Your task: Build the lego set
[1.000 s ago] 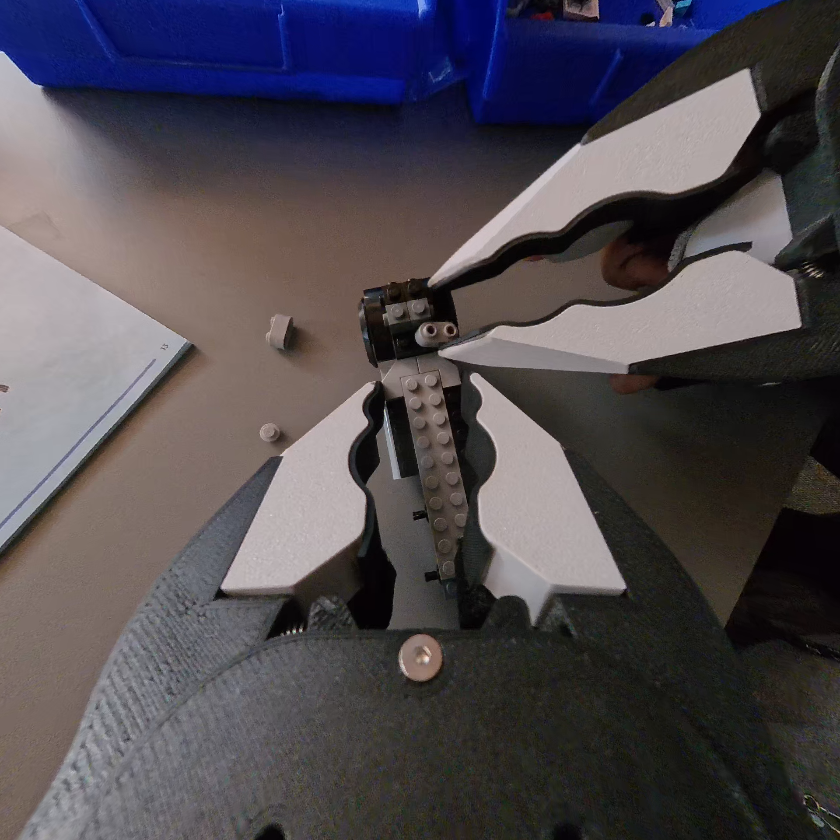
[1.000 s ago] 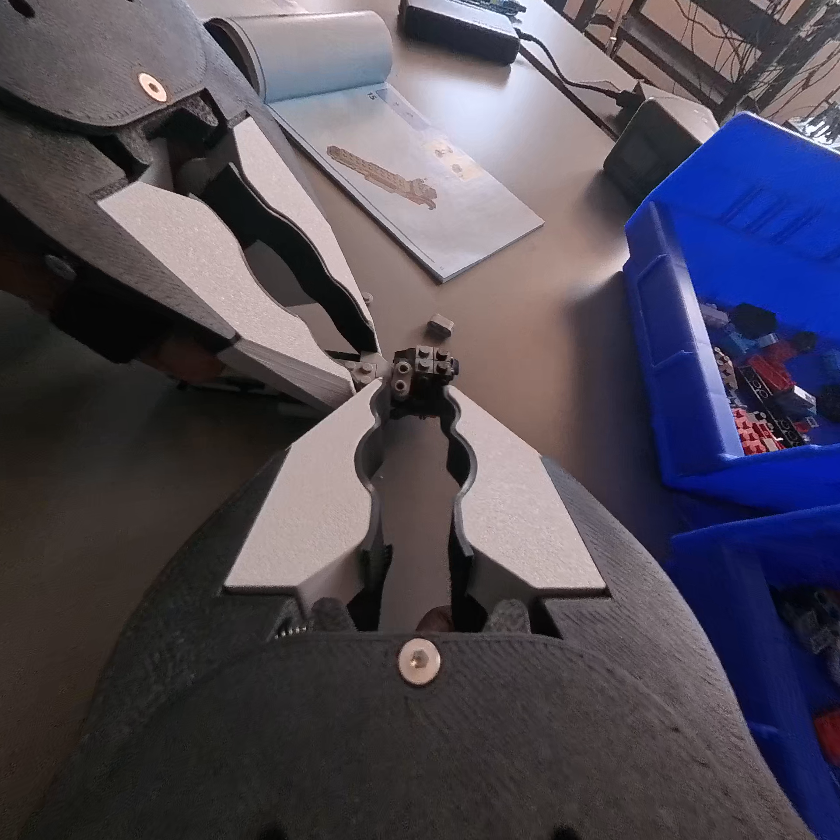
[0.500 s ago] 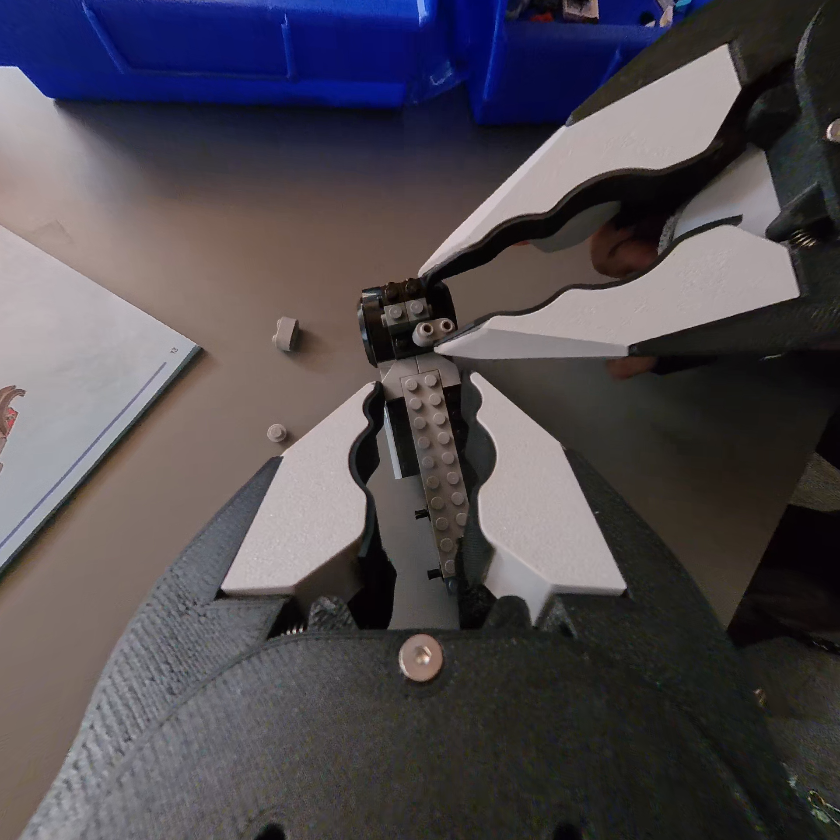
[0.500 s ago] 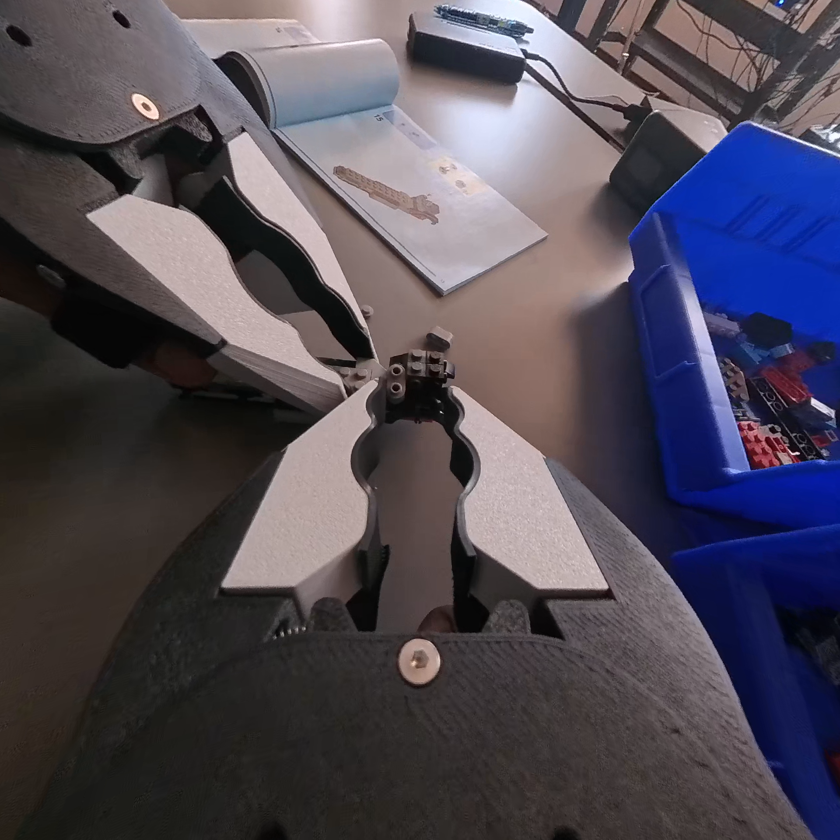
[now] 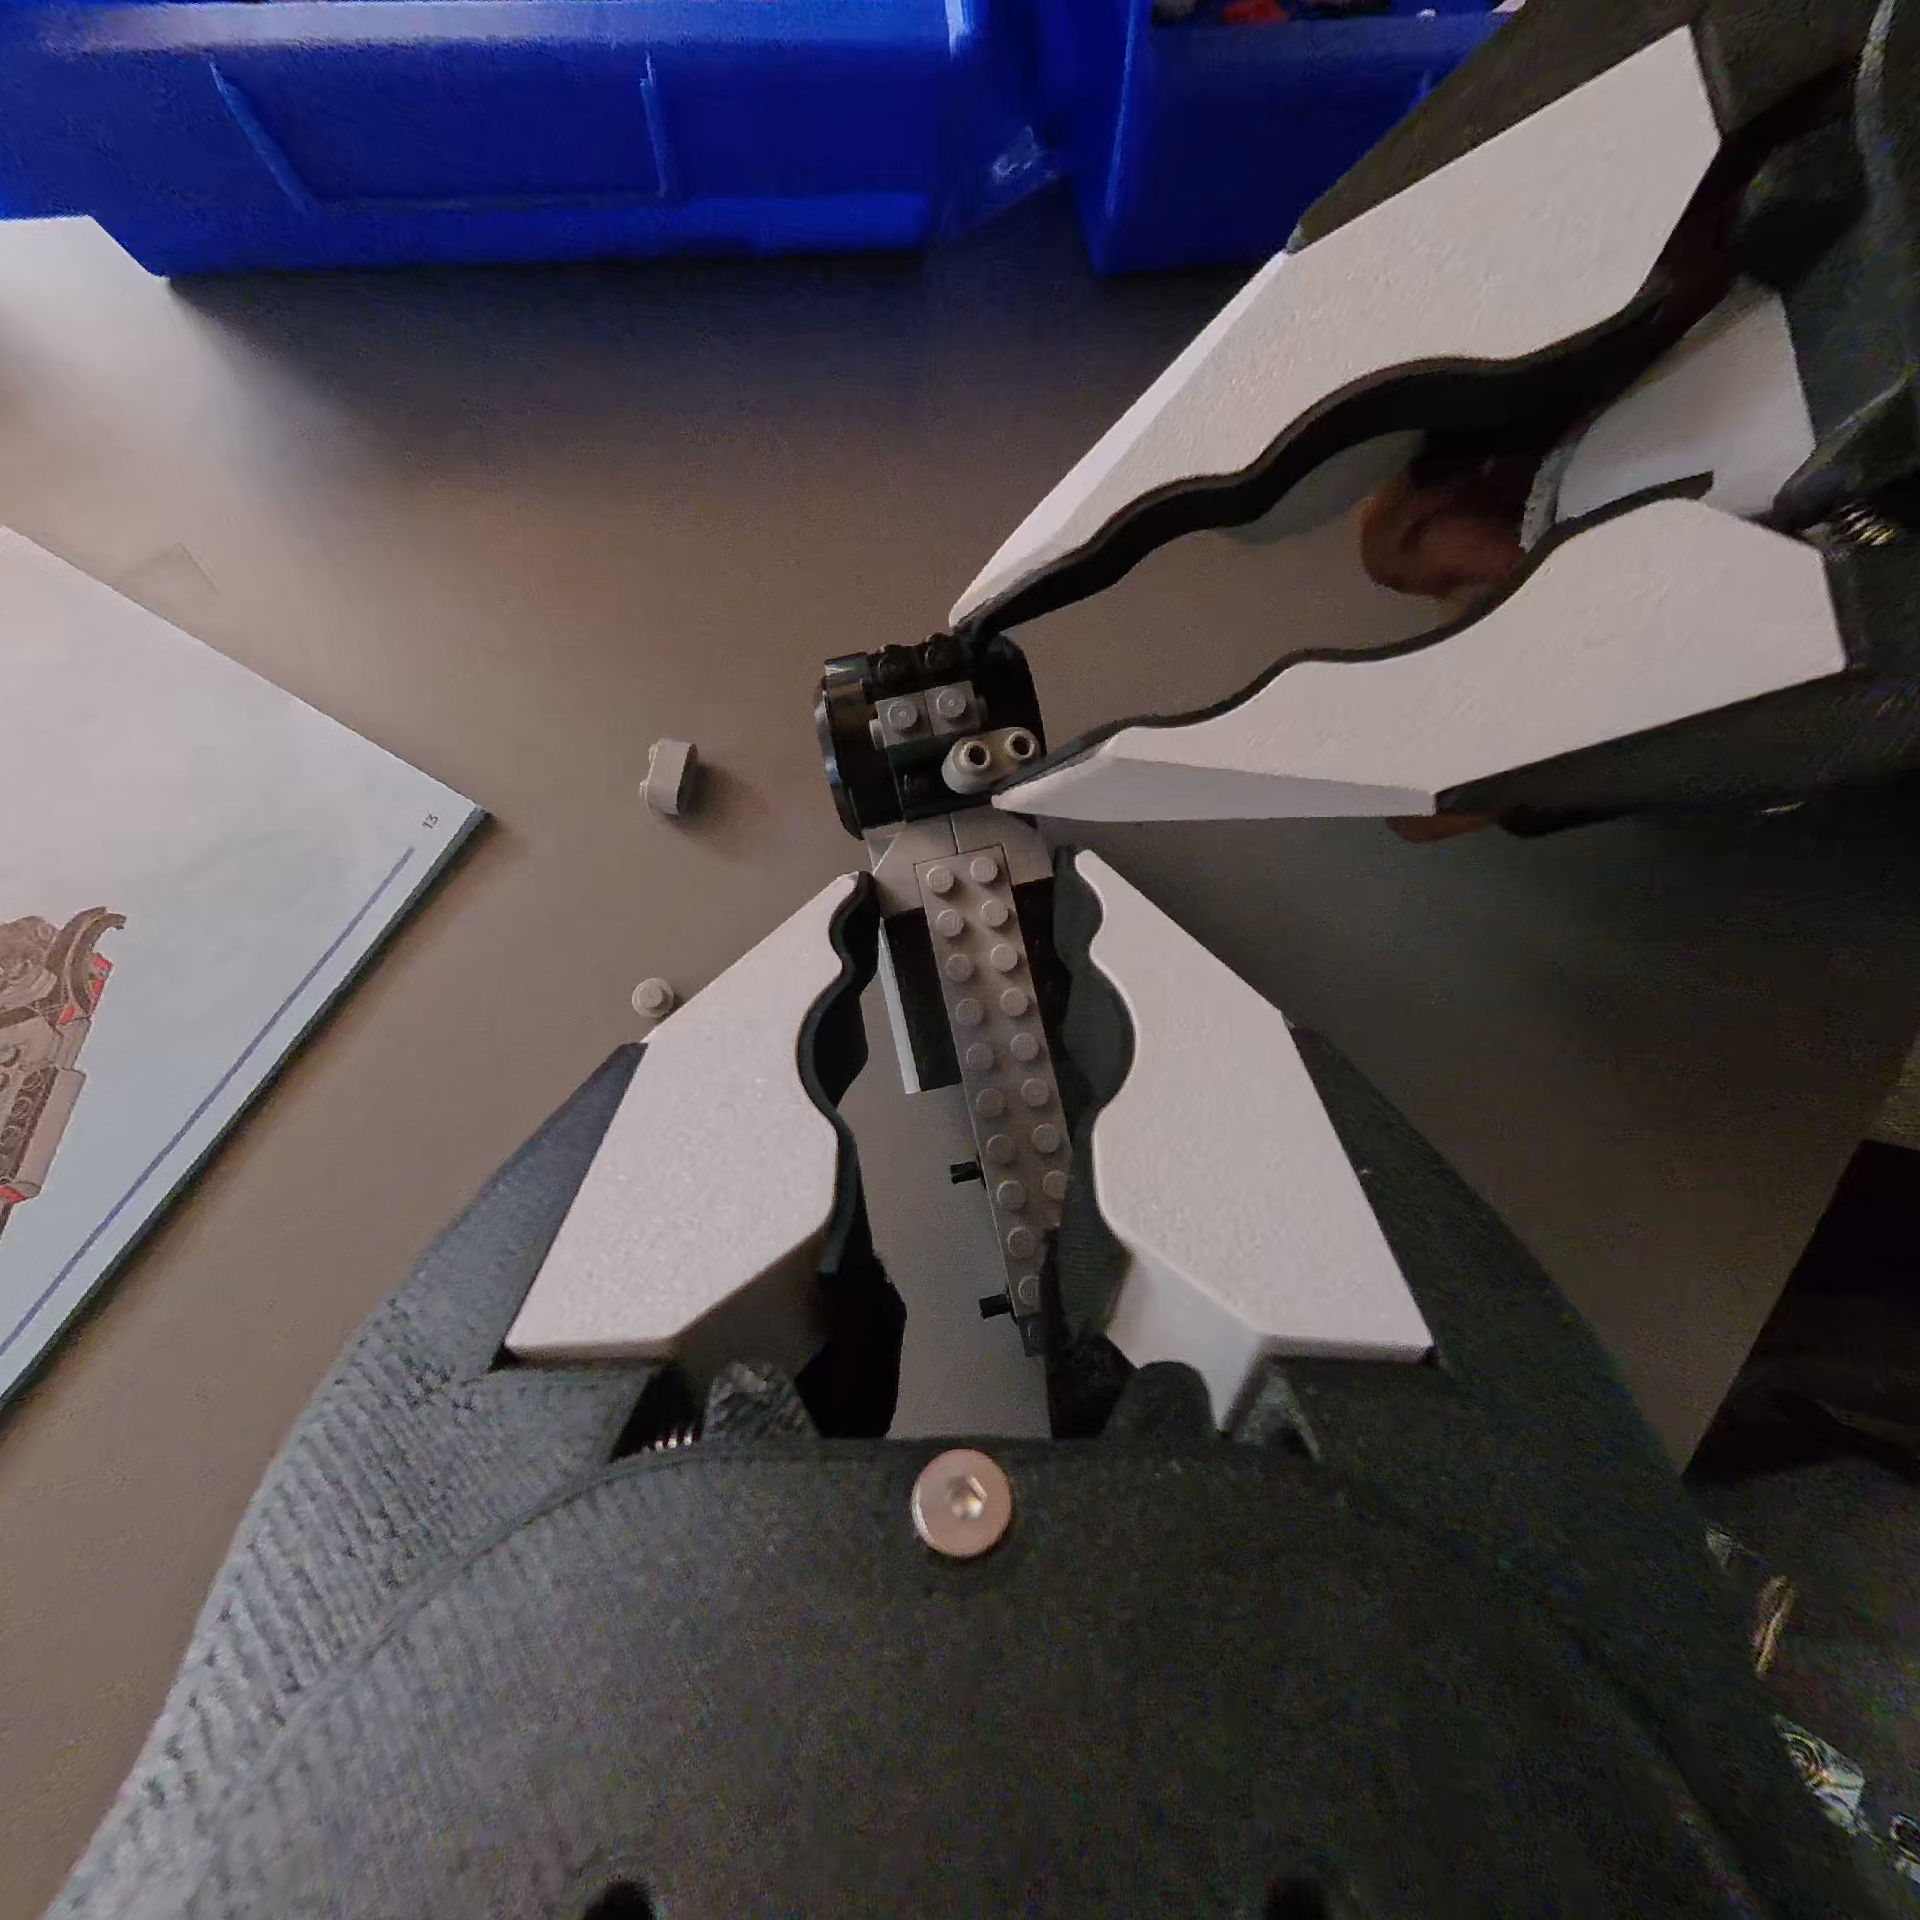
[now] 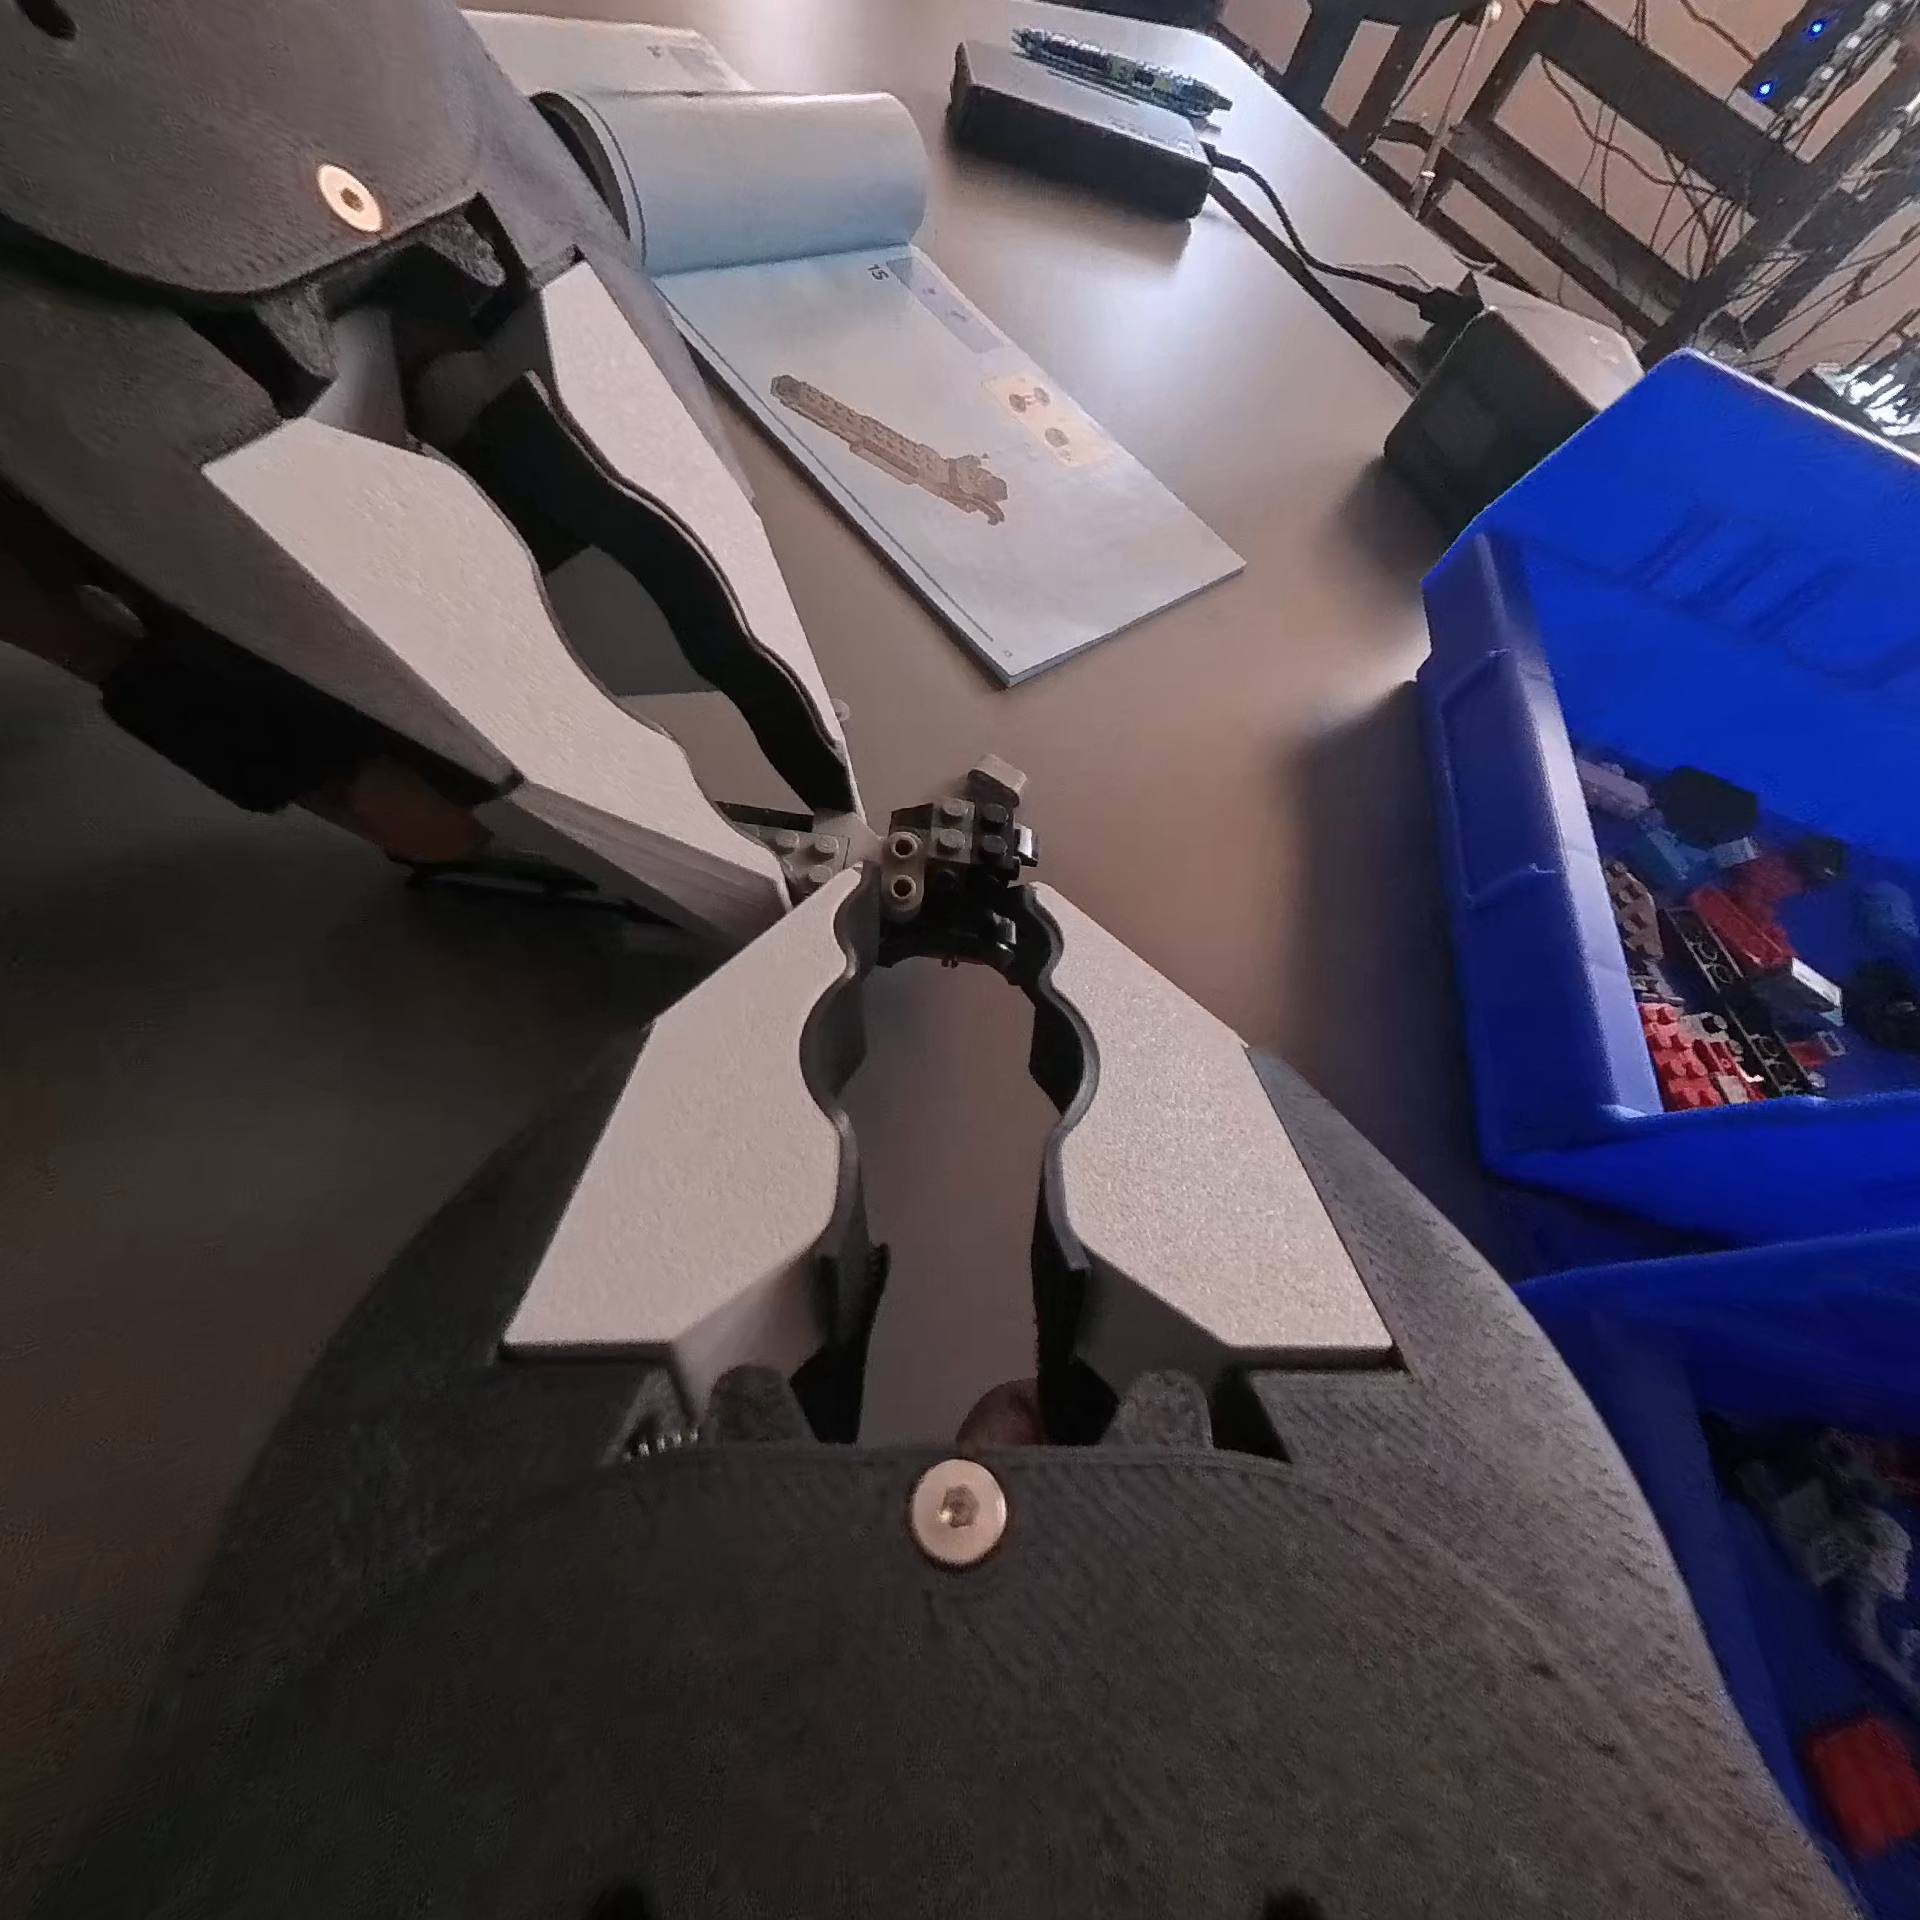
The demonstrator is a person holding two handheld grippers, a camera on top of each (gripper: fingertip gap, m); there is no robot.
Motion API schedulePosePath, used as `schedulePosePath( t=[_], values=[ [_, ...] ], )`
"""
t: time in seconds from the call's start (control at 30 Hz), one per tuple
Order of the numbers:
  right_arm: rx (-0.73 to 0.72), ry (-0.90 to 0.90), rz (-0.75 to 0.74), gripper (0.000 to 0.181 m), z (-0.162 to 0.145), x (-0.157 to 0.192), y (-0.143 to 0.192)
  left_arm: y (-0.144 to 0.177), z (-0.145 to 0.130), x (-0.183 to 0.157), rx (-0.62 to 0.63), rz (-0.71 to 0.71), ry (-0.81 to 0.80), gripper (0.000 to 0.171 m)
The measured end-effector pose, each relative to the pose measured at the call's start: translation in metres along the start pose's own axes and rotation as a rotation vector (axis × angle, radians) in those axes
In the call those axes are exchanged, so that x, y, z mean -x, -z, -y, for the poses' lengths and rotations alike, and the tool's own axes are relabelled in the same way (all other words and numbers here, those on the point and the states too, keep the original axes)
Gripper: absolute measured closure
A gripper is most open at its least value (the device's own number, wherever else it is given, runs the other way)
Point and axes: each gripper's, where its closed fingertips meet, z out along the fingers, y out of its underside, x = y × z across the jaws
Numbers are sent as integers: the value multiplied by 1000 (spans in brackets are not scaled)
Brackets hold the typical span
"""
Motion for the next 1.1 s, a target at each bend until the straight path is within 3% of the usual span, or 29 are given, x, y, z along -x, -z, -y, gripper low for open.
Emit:
schedulePosePath(
  t=[0.47, 0.63, 1.1],
  values=[
    [-5, 53, -23, 154, 1, 1, 1, 1, 0, 0, 3, 2, 0, 136],
    [0, 48, -37, 146, 0, -1, 0, 0, -2, 0, 10, -2, 2, 136],
    [-16, 25, -3, 150, 0, 1, 0, 0, -2, -5, 7, -16, -4, 136]
  ],
)
